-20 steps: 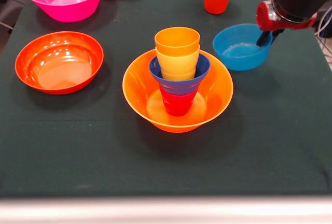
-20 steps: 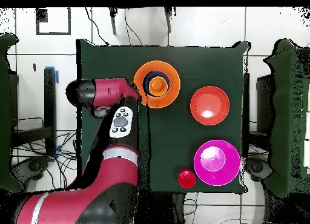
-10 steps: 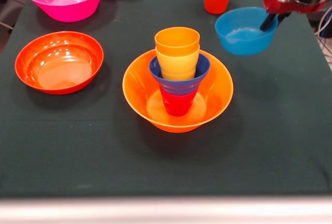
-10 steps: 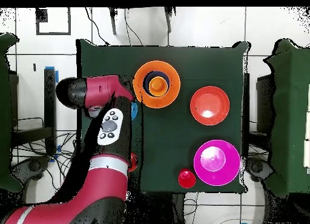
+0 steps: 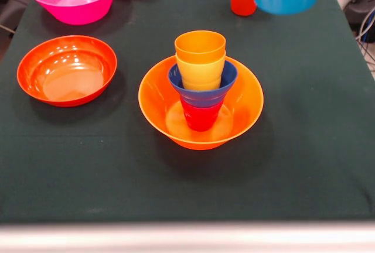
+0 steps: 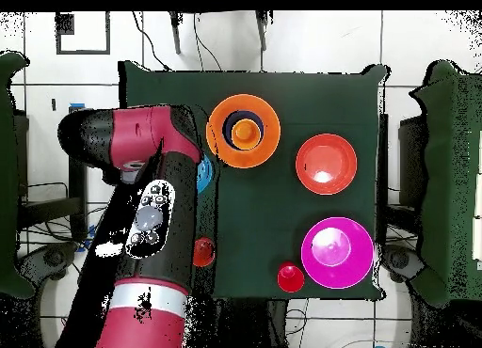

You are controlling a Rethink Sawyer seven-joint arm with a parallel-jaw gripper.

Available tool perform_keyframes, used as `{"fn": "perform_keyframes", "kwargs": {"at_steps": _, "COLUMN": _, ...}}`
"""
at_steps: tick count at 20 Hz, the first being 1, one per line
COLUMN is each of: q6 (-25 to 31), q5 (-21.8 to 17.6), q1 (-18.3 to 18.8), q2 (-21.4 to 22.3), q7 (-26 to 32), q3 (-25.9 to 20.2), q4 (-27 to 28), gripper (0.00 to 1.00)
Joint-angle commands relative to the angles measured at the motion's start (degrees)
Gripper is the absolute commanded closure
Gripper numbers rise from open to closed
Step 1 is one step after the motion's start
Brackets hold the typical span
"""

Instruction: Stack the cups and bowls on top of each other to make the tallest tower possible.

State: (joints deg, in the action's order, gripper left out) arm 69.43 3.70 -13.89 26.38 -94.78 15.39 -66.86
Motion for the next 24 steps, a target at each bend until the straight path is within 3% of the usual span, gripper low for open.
{"fn": "perform_keyframes", "kwargs": {"at_steps": 1, "q6": 7.56, "q5": -3.34, "q1": 1.55, "q2": 1.38, "q7": -4.24, "q3": -1.5, "q4": 1.9, "gripper": 1.0}}
{"fn": "perform_keyframes", "kwargs": {"at_steps": 7, "q6": 8.88, "q5": -5.95, "q1": 5.15, "q2": 4.56, "q7": 4.02, "q3": -1.52, "q4": 2.44, "gripper": 1.0}}
{"fn": "perform_keyframes", "kwargs": {"at_steps": 13, "q6": 8.05, "q5": -9.34, "q1": 10.32, "q2": 4.77, "q7": 14.56, "q3": -4.13, "q4": 5.16, "gripper": 1.0}}
{"fn": "perform_keyframes", "kwargs": {"at_steps": 18, "q6": 2.42, "q5": -11.14, "q1": 13.98, "q2": 4.47, "q7": 17.83, "q3": -7.04, "q4": 3.64, "gripper": 1.0}}
{"fn": "perform_keyframes", "kwargs": {"at_steps": 24, "q6": 3.45, "q5": -13.07, "q1": 16.31, "q2": 2.99, "q7": 19.11, "q3": -10.33, "q4": 6.51, "gripper": 1.0}}
